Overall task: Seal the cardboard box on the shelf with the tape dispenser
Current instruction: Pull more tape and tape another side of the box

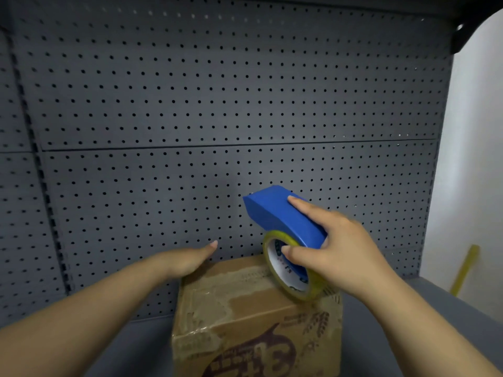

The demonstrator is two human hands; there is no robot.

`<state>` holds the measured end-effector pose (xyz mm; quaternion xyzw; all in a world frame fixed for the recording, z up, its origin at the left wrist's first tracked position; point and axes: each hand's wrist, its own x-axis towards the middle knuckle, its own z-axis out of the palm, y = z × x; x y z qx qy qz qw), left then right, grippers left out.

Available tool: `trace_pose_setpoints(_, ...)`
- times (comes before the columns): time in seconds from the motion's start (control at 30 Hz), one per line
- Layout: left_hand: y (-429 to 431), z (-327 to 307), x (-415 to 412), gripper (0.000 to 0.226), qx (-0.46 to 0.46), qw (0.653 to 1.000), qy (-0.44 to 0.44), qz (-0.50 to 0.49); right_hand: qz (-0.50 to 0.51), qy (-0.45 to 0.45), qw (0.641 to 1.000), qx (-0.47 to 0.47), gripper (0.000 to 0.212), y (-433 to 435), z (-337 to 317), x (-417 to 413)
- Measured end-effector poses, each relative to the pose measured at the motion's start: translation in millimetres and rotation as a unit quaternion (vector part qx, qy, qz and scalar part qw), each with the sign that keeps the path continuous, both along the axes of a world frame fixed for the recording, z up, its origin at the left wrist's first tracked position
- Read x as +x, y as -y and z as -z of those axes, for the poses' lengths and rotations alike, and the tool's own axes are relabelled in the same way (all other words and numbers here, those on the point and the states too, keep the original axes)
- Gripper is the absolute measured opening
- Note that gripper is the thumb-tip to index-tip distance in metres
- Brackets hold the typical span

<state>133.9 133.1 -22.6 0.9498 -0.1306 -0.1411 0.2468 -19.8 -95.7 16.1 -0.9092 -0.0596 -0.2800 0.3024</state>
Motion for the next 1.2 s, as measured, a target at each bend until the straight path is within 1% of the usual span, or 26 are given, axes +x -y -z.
trace_pose_setpoints(0.07,16.9,-20.0,-8.6,0.070,0.000,0.994,0.107,-0.024,-0.015,0.028,0.999,0.002,0.077,6.8,1.9,1.9)
trace_pose_setpoints(0.1,29.1,-30.2,-14.1,0.066,-0.042,0.988,0.141,-0.038,-0.024,0.040,0.999,0.004,0.077,10.2,2.8,1.8)
trace_pose_setpoints(0.13,42.5,-39.7,-19.2,0.062,-0.121,0.982,0.138,-0.049,-0.033,0.051,0.998,0.008,0.078,13.7,3.8,1.1)
trace_pose_setpoints(0.17,55.9,-47.0,-23.5,0.059,-0.225,0.968,0.099,-0.051,-0.040,0.060,0.997,0.012,0.078,17.5,4.6,0.3)
trace_pose_setpoints(0.2,68.8,-53.5,-29.3,0.055,-0.319,0.946,0.028,-0.044,-0.046,0.072,0.996,0.014,0.078,21.7,5.2,-0.7)
trace_pose_setpoints(0.23,80.4,-57.9,-34.5,0.052,-0.385,0.921,-0.042,-0.029,-0.049,0.087,0.995,0.015,0.078,26.5,6.2,-1.4)
trace_pose_setpoints(0.27,90.5,-61.2,-40.3,0.048,-0.422,0.902,-0.086,-0.014,-0.049,0.106,0.993,0.013,0.077,31.9,7.2,-2.2)
trace_pose_setpoints(0.3,99.7,-63.9,-46.0,0.044,-0.442,0.890,-0.111,-0.002,-0.047,0.122,0.991,0.009,0.076,37.3,8.1,-3.1)
trace_pose_setpoints(0.37,114.1,-69.7,-55.6,0.043,-0.467,0.874,-0.134,0.009,-0.046,0.144,0.988,0.007,0.076,48.2,10.4,-6.5)
trace_pose_setpoints(0.47,126.7,-76.7,-67.5,0.057,-0.494,0.856,-0.152,0.015,-0.046,0.173,0.984,0.004,0.078,64.2,13.7,-14.7)
trace_pose_setpoints(0.53,132.5,-81.0,-76.2,0.067,-0.517,0.841,-0.159,0.022,-0.046,0.177,0.983,-0.003,0.079,74.3,14.9,-21.0)
trace_pose_setpoints(0.6,137.0,-85.9,-84.7,0.069,-0.531,0.831,-0.159,0.032,-0.048,0.174,0.984,-0.011,0.079,83.6,17.3,-26.8)
trace_pose_setpoints(0.7,142.4,-91.6,-95.3,0.066,-0.526,0.837,-0.143,0.041,-0.050,0.182,0.982,-0.014,0.081,96.7,22.3,-34.5)
trace_pose_setpoints(0.8,149.6,-93.9,-101.0,0.054,-0.509,0.850,-0.128,0.045,-0.049,0.179,0.982,-0.012,0.083,106.9,25.9,-39.6)
trace_pose_setpoints(0.93,160.3,-96.8,-110.0,0.043,-0.500,0.857,-0.117,0.049,-0.043,0.197,0.979,-0.014,0.079,120.8,29.0,-44.3)
trace_pose_setpoints(1.0,164.3,-96.5,-114.2,0.044,-0.501,0.856,-0.114,0.064,-0.048,0.196,0.979,-0.012,0.080,127.4,31.2,-46.2)
trace_pose_setpoints(1.1,169.4,-94.2,-117.3,0.063,-0.514,0.845,-0.119,0.090,-0.050,0.197,0.979,-0.009,0.081,136.1,35.1,-47.9)
trace_pose_setpoints(1.13,171.3,-93.8,-118.0,0.062,-0.514,0.844,-0.122,0.090,-0.049,0.197,0.979,-0.008,0.081,138.6,36.3,-48.3)
trace_pose_setpoints(1.2,174.6,-94.7,-119.5,0.052,-0.507,0.850,-0.121,0.078,-0.045,0.198,0.979,-0.012,0.081,142.8,38.7,-48.6)
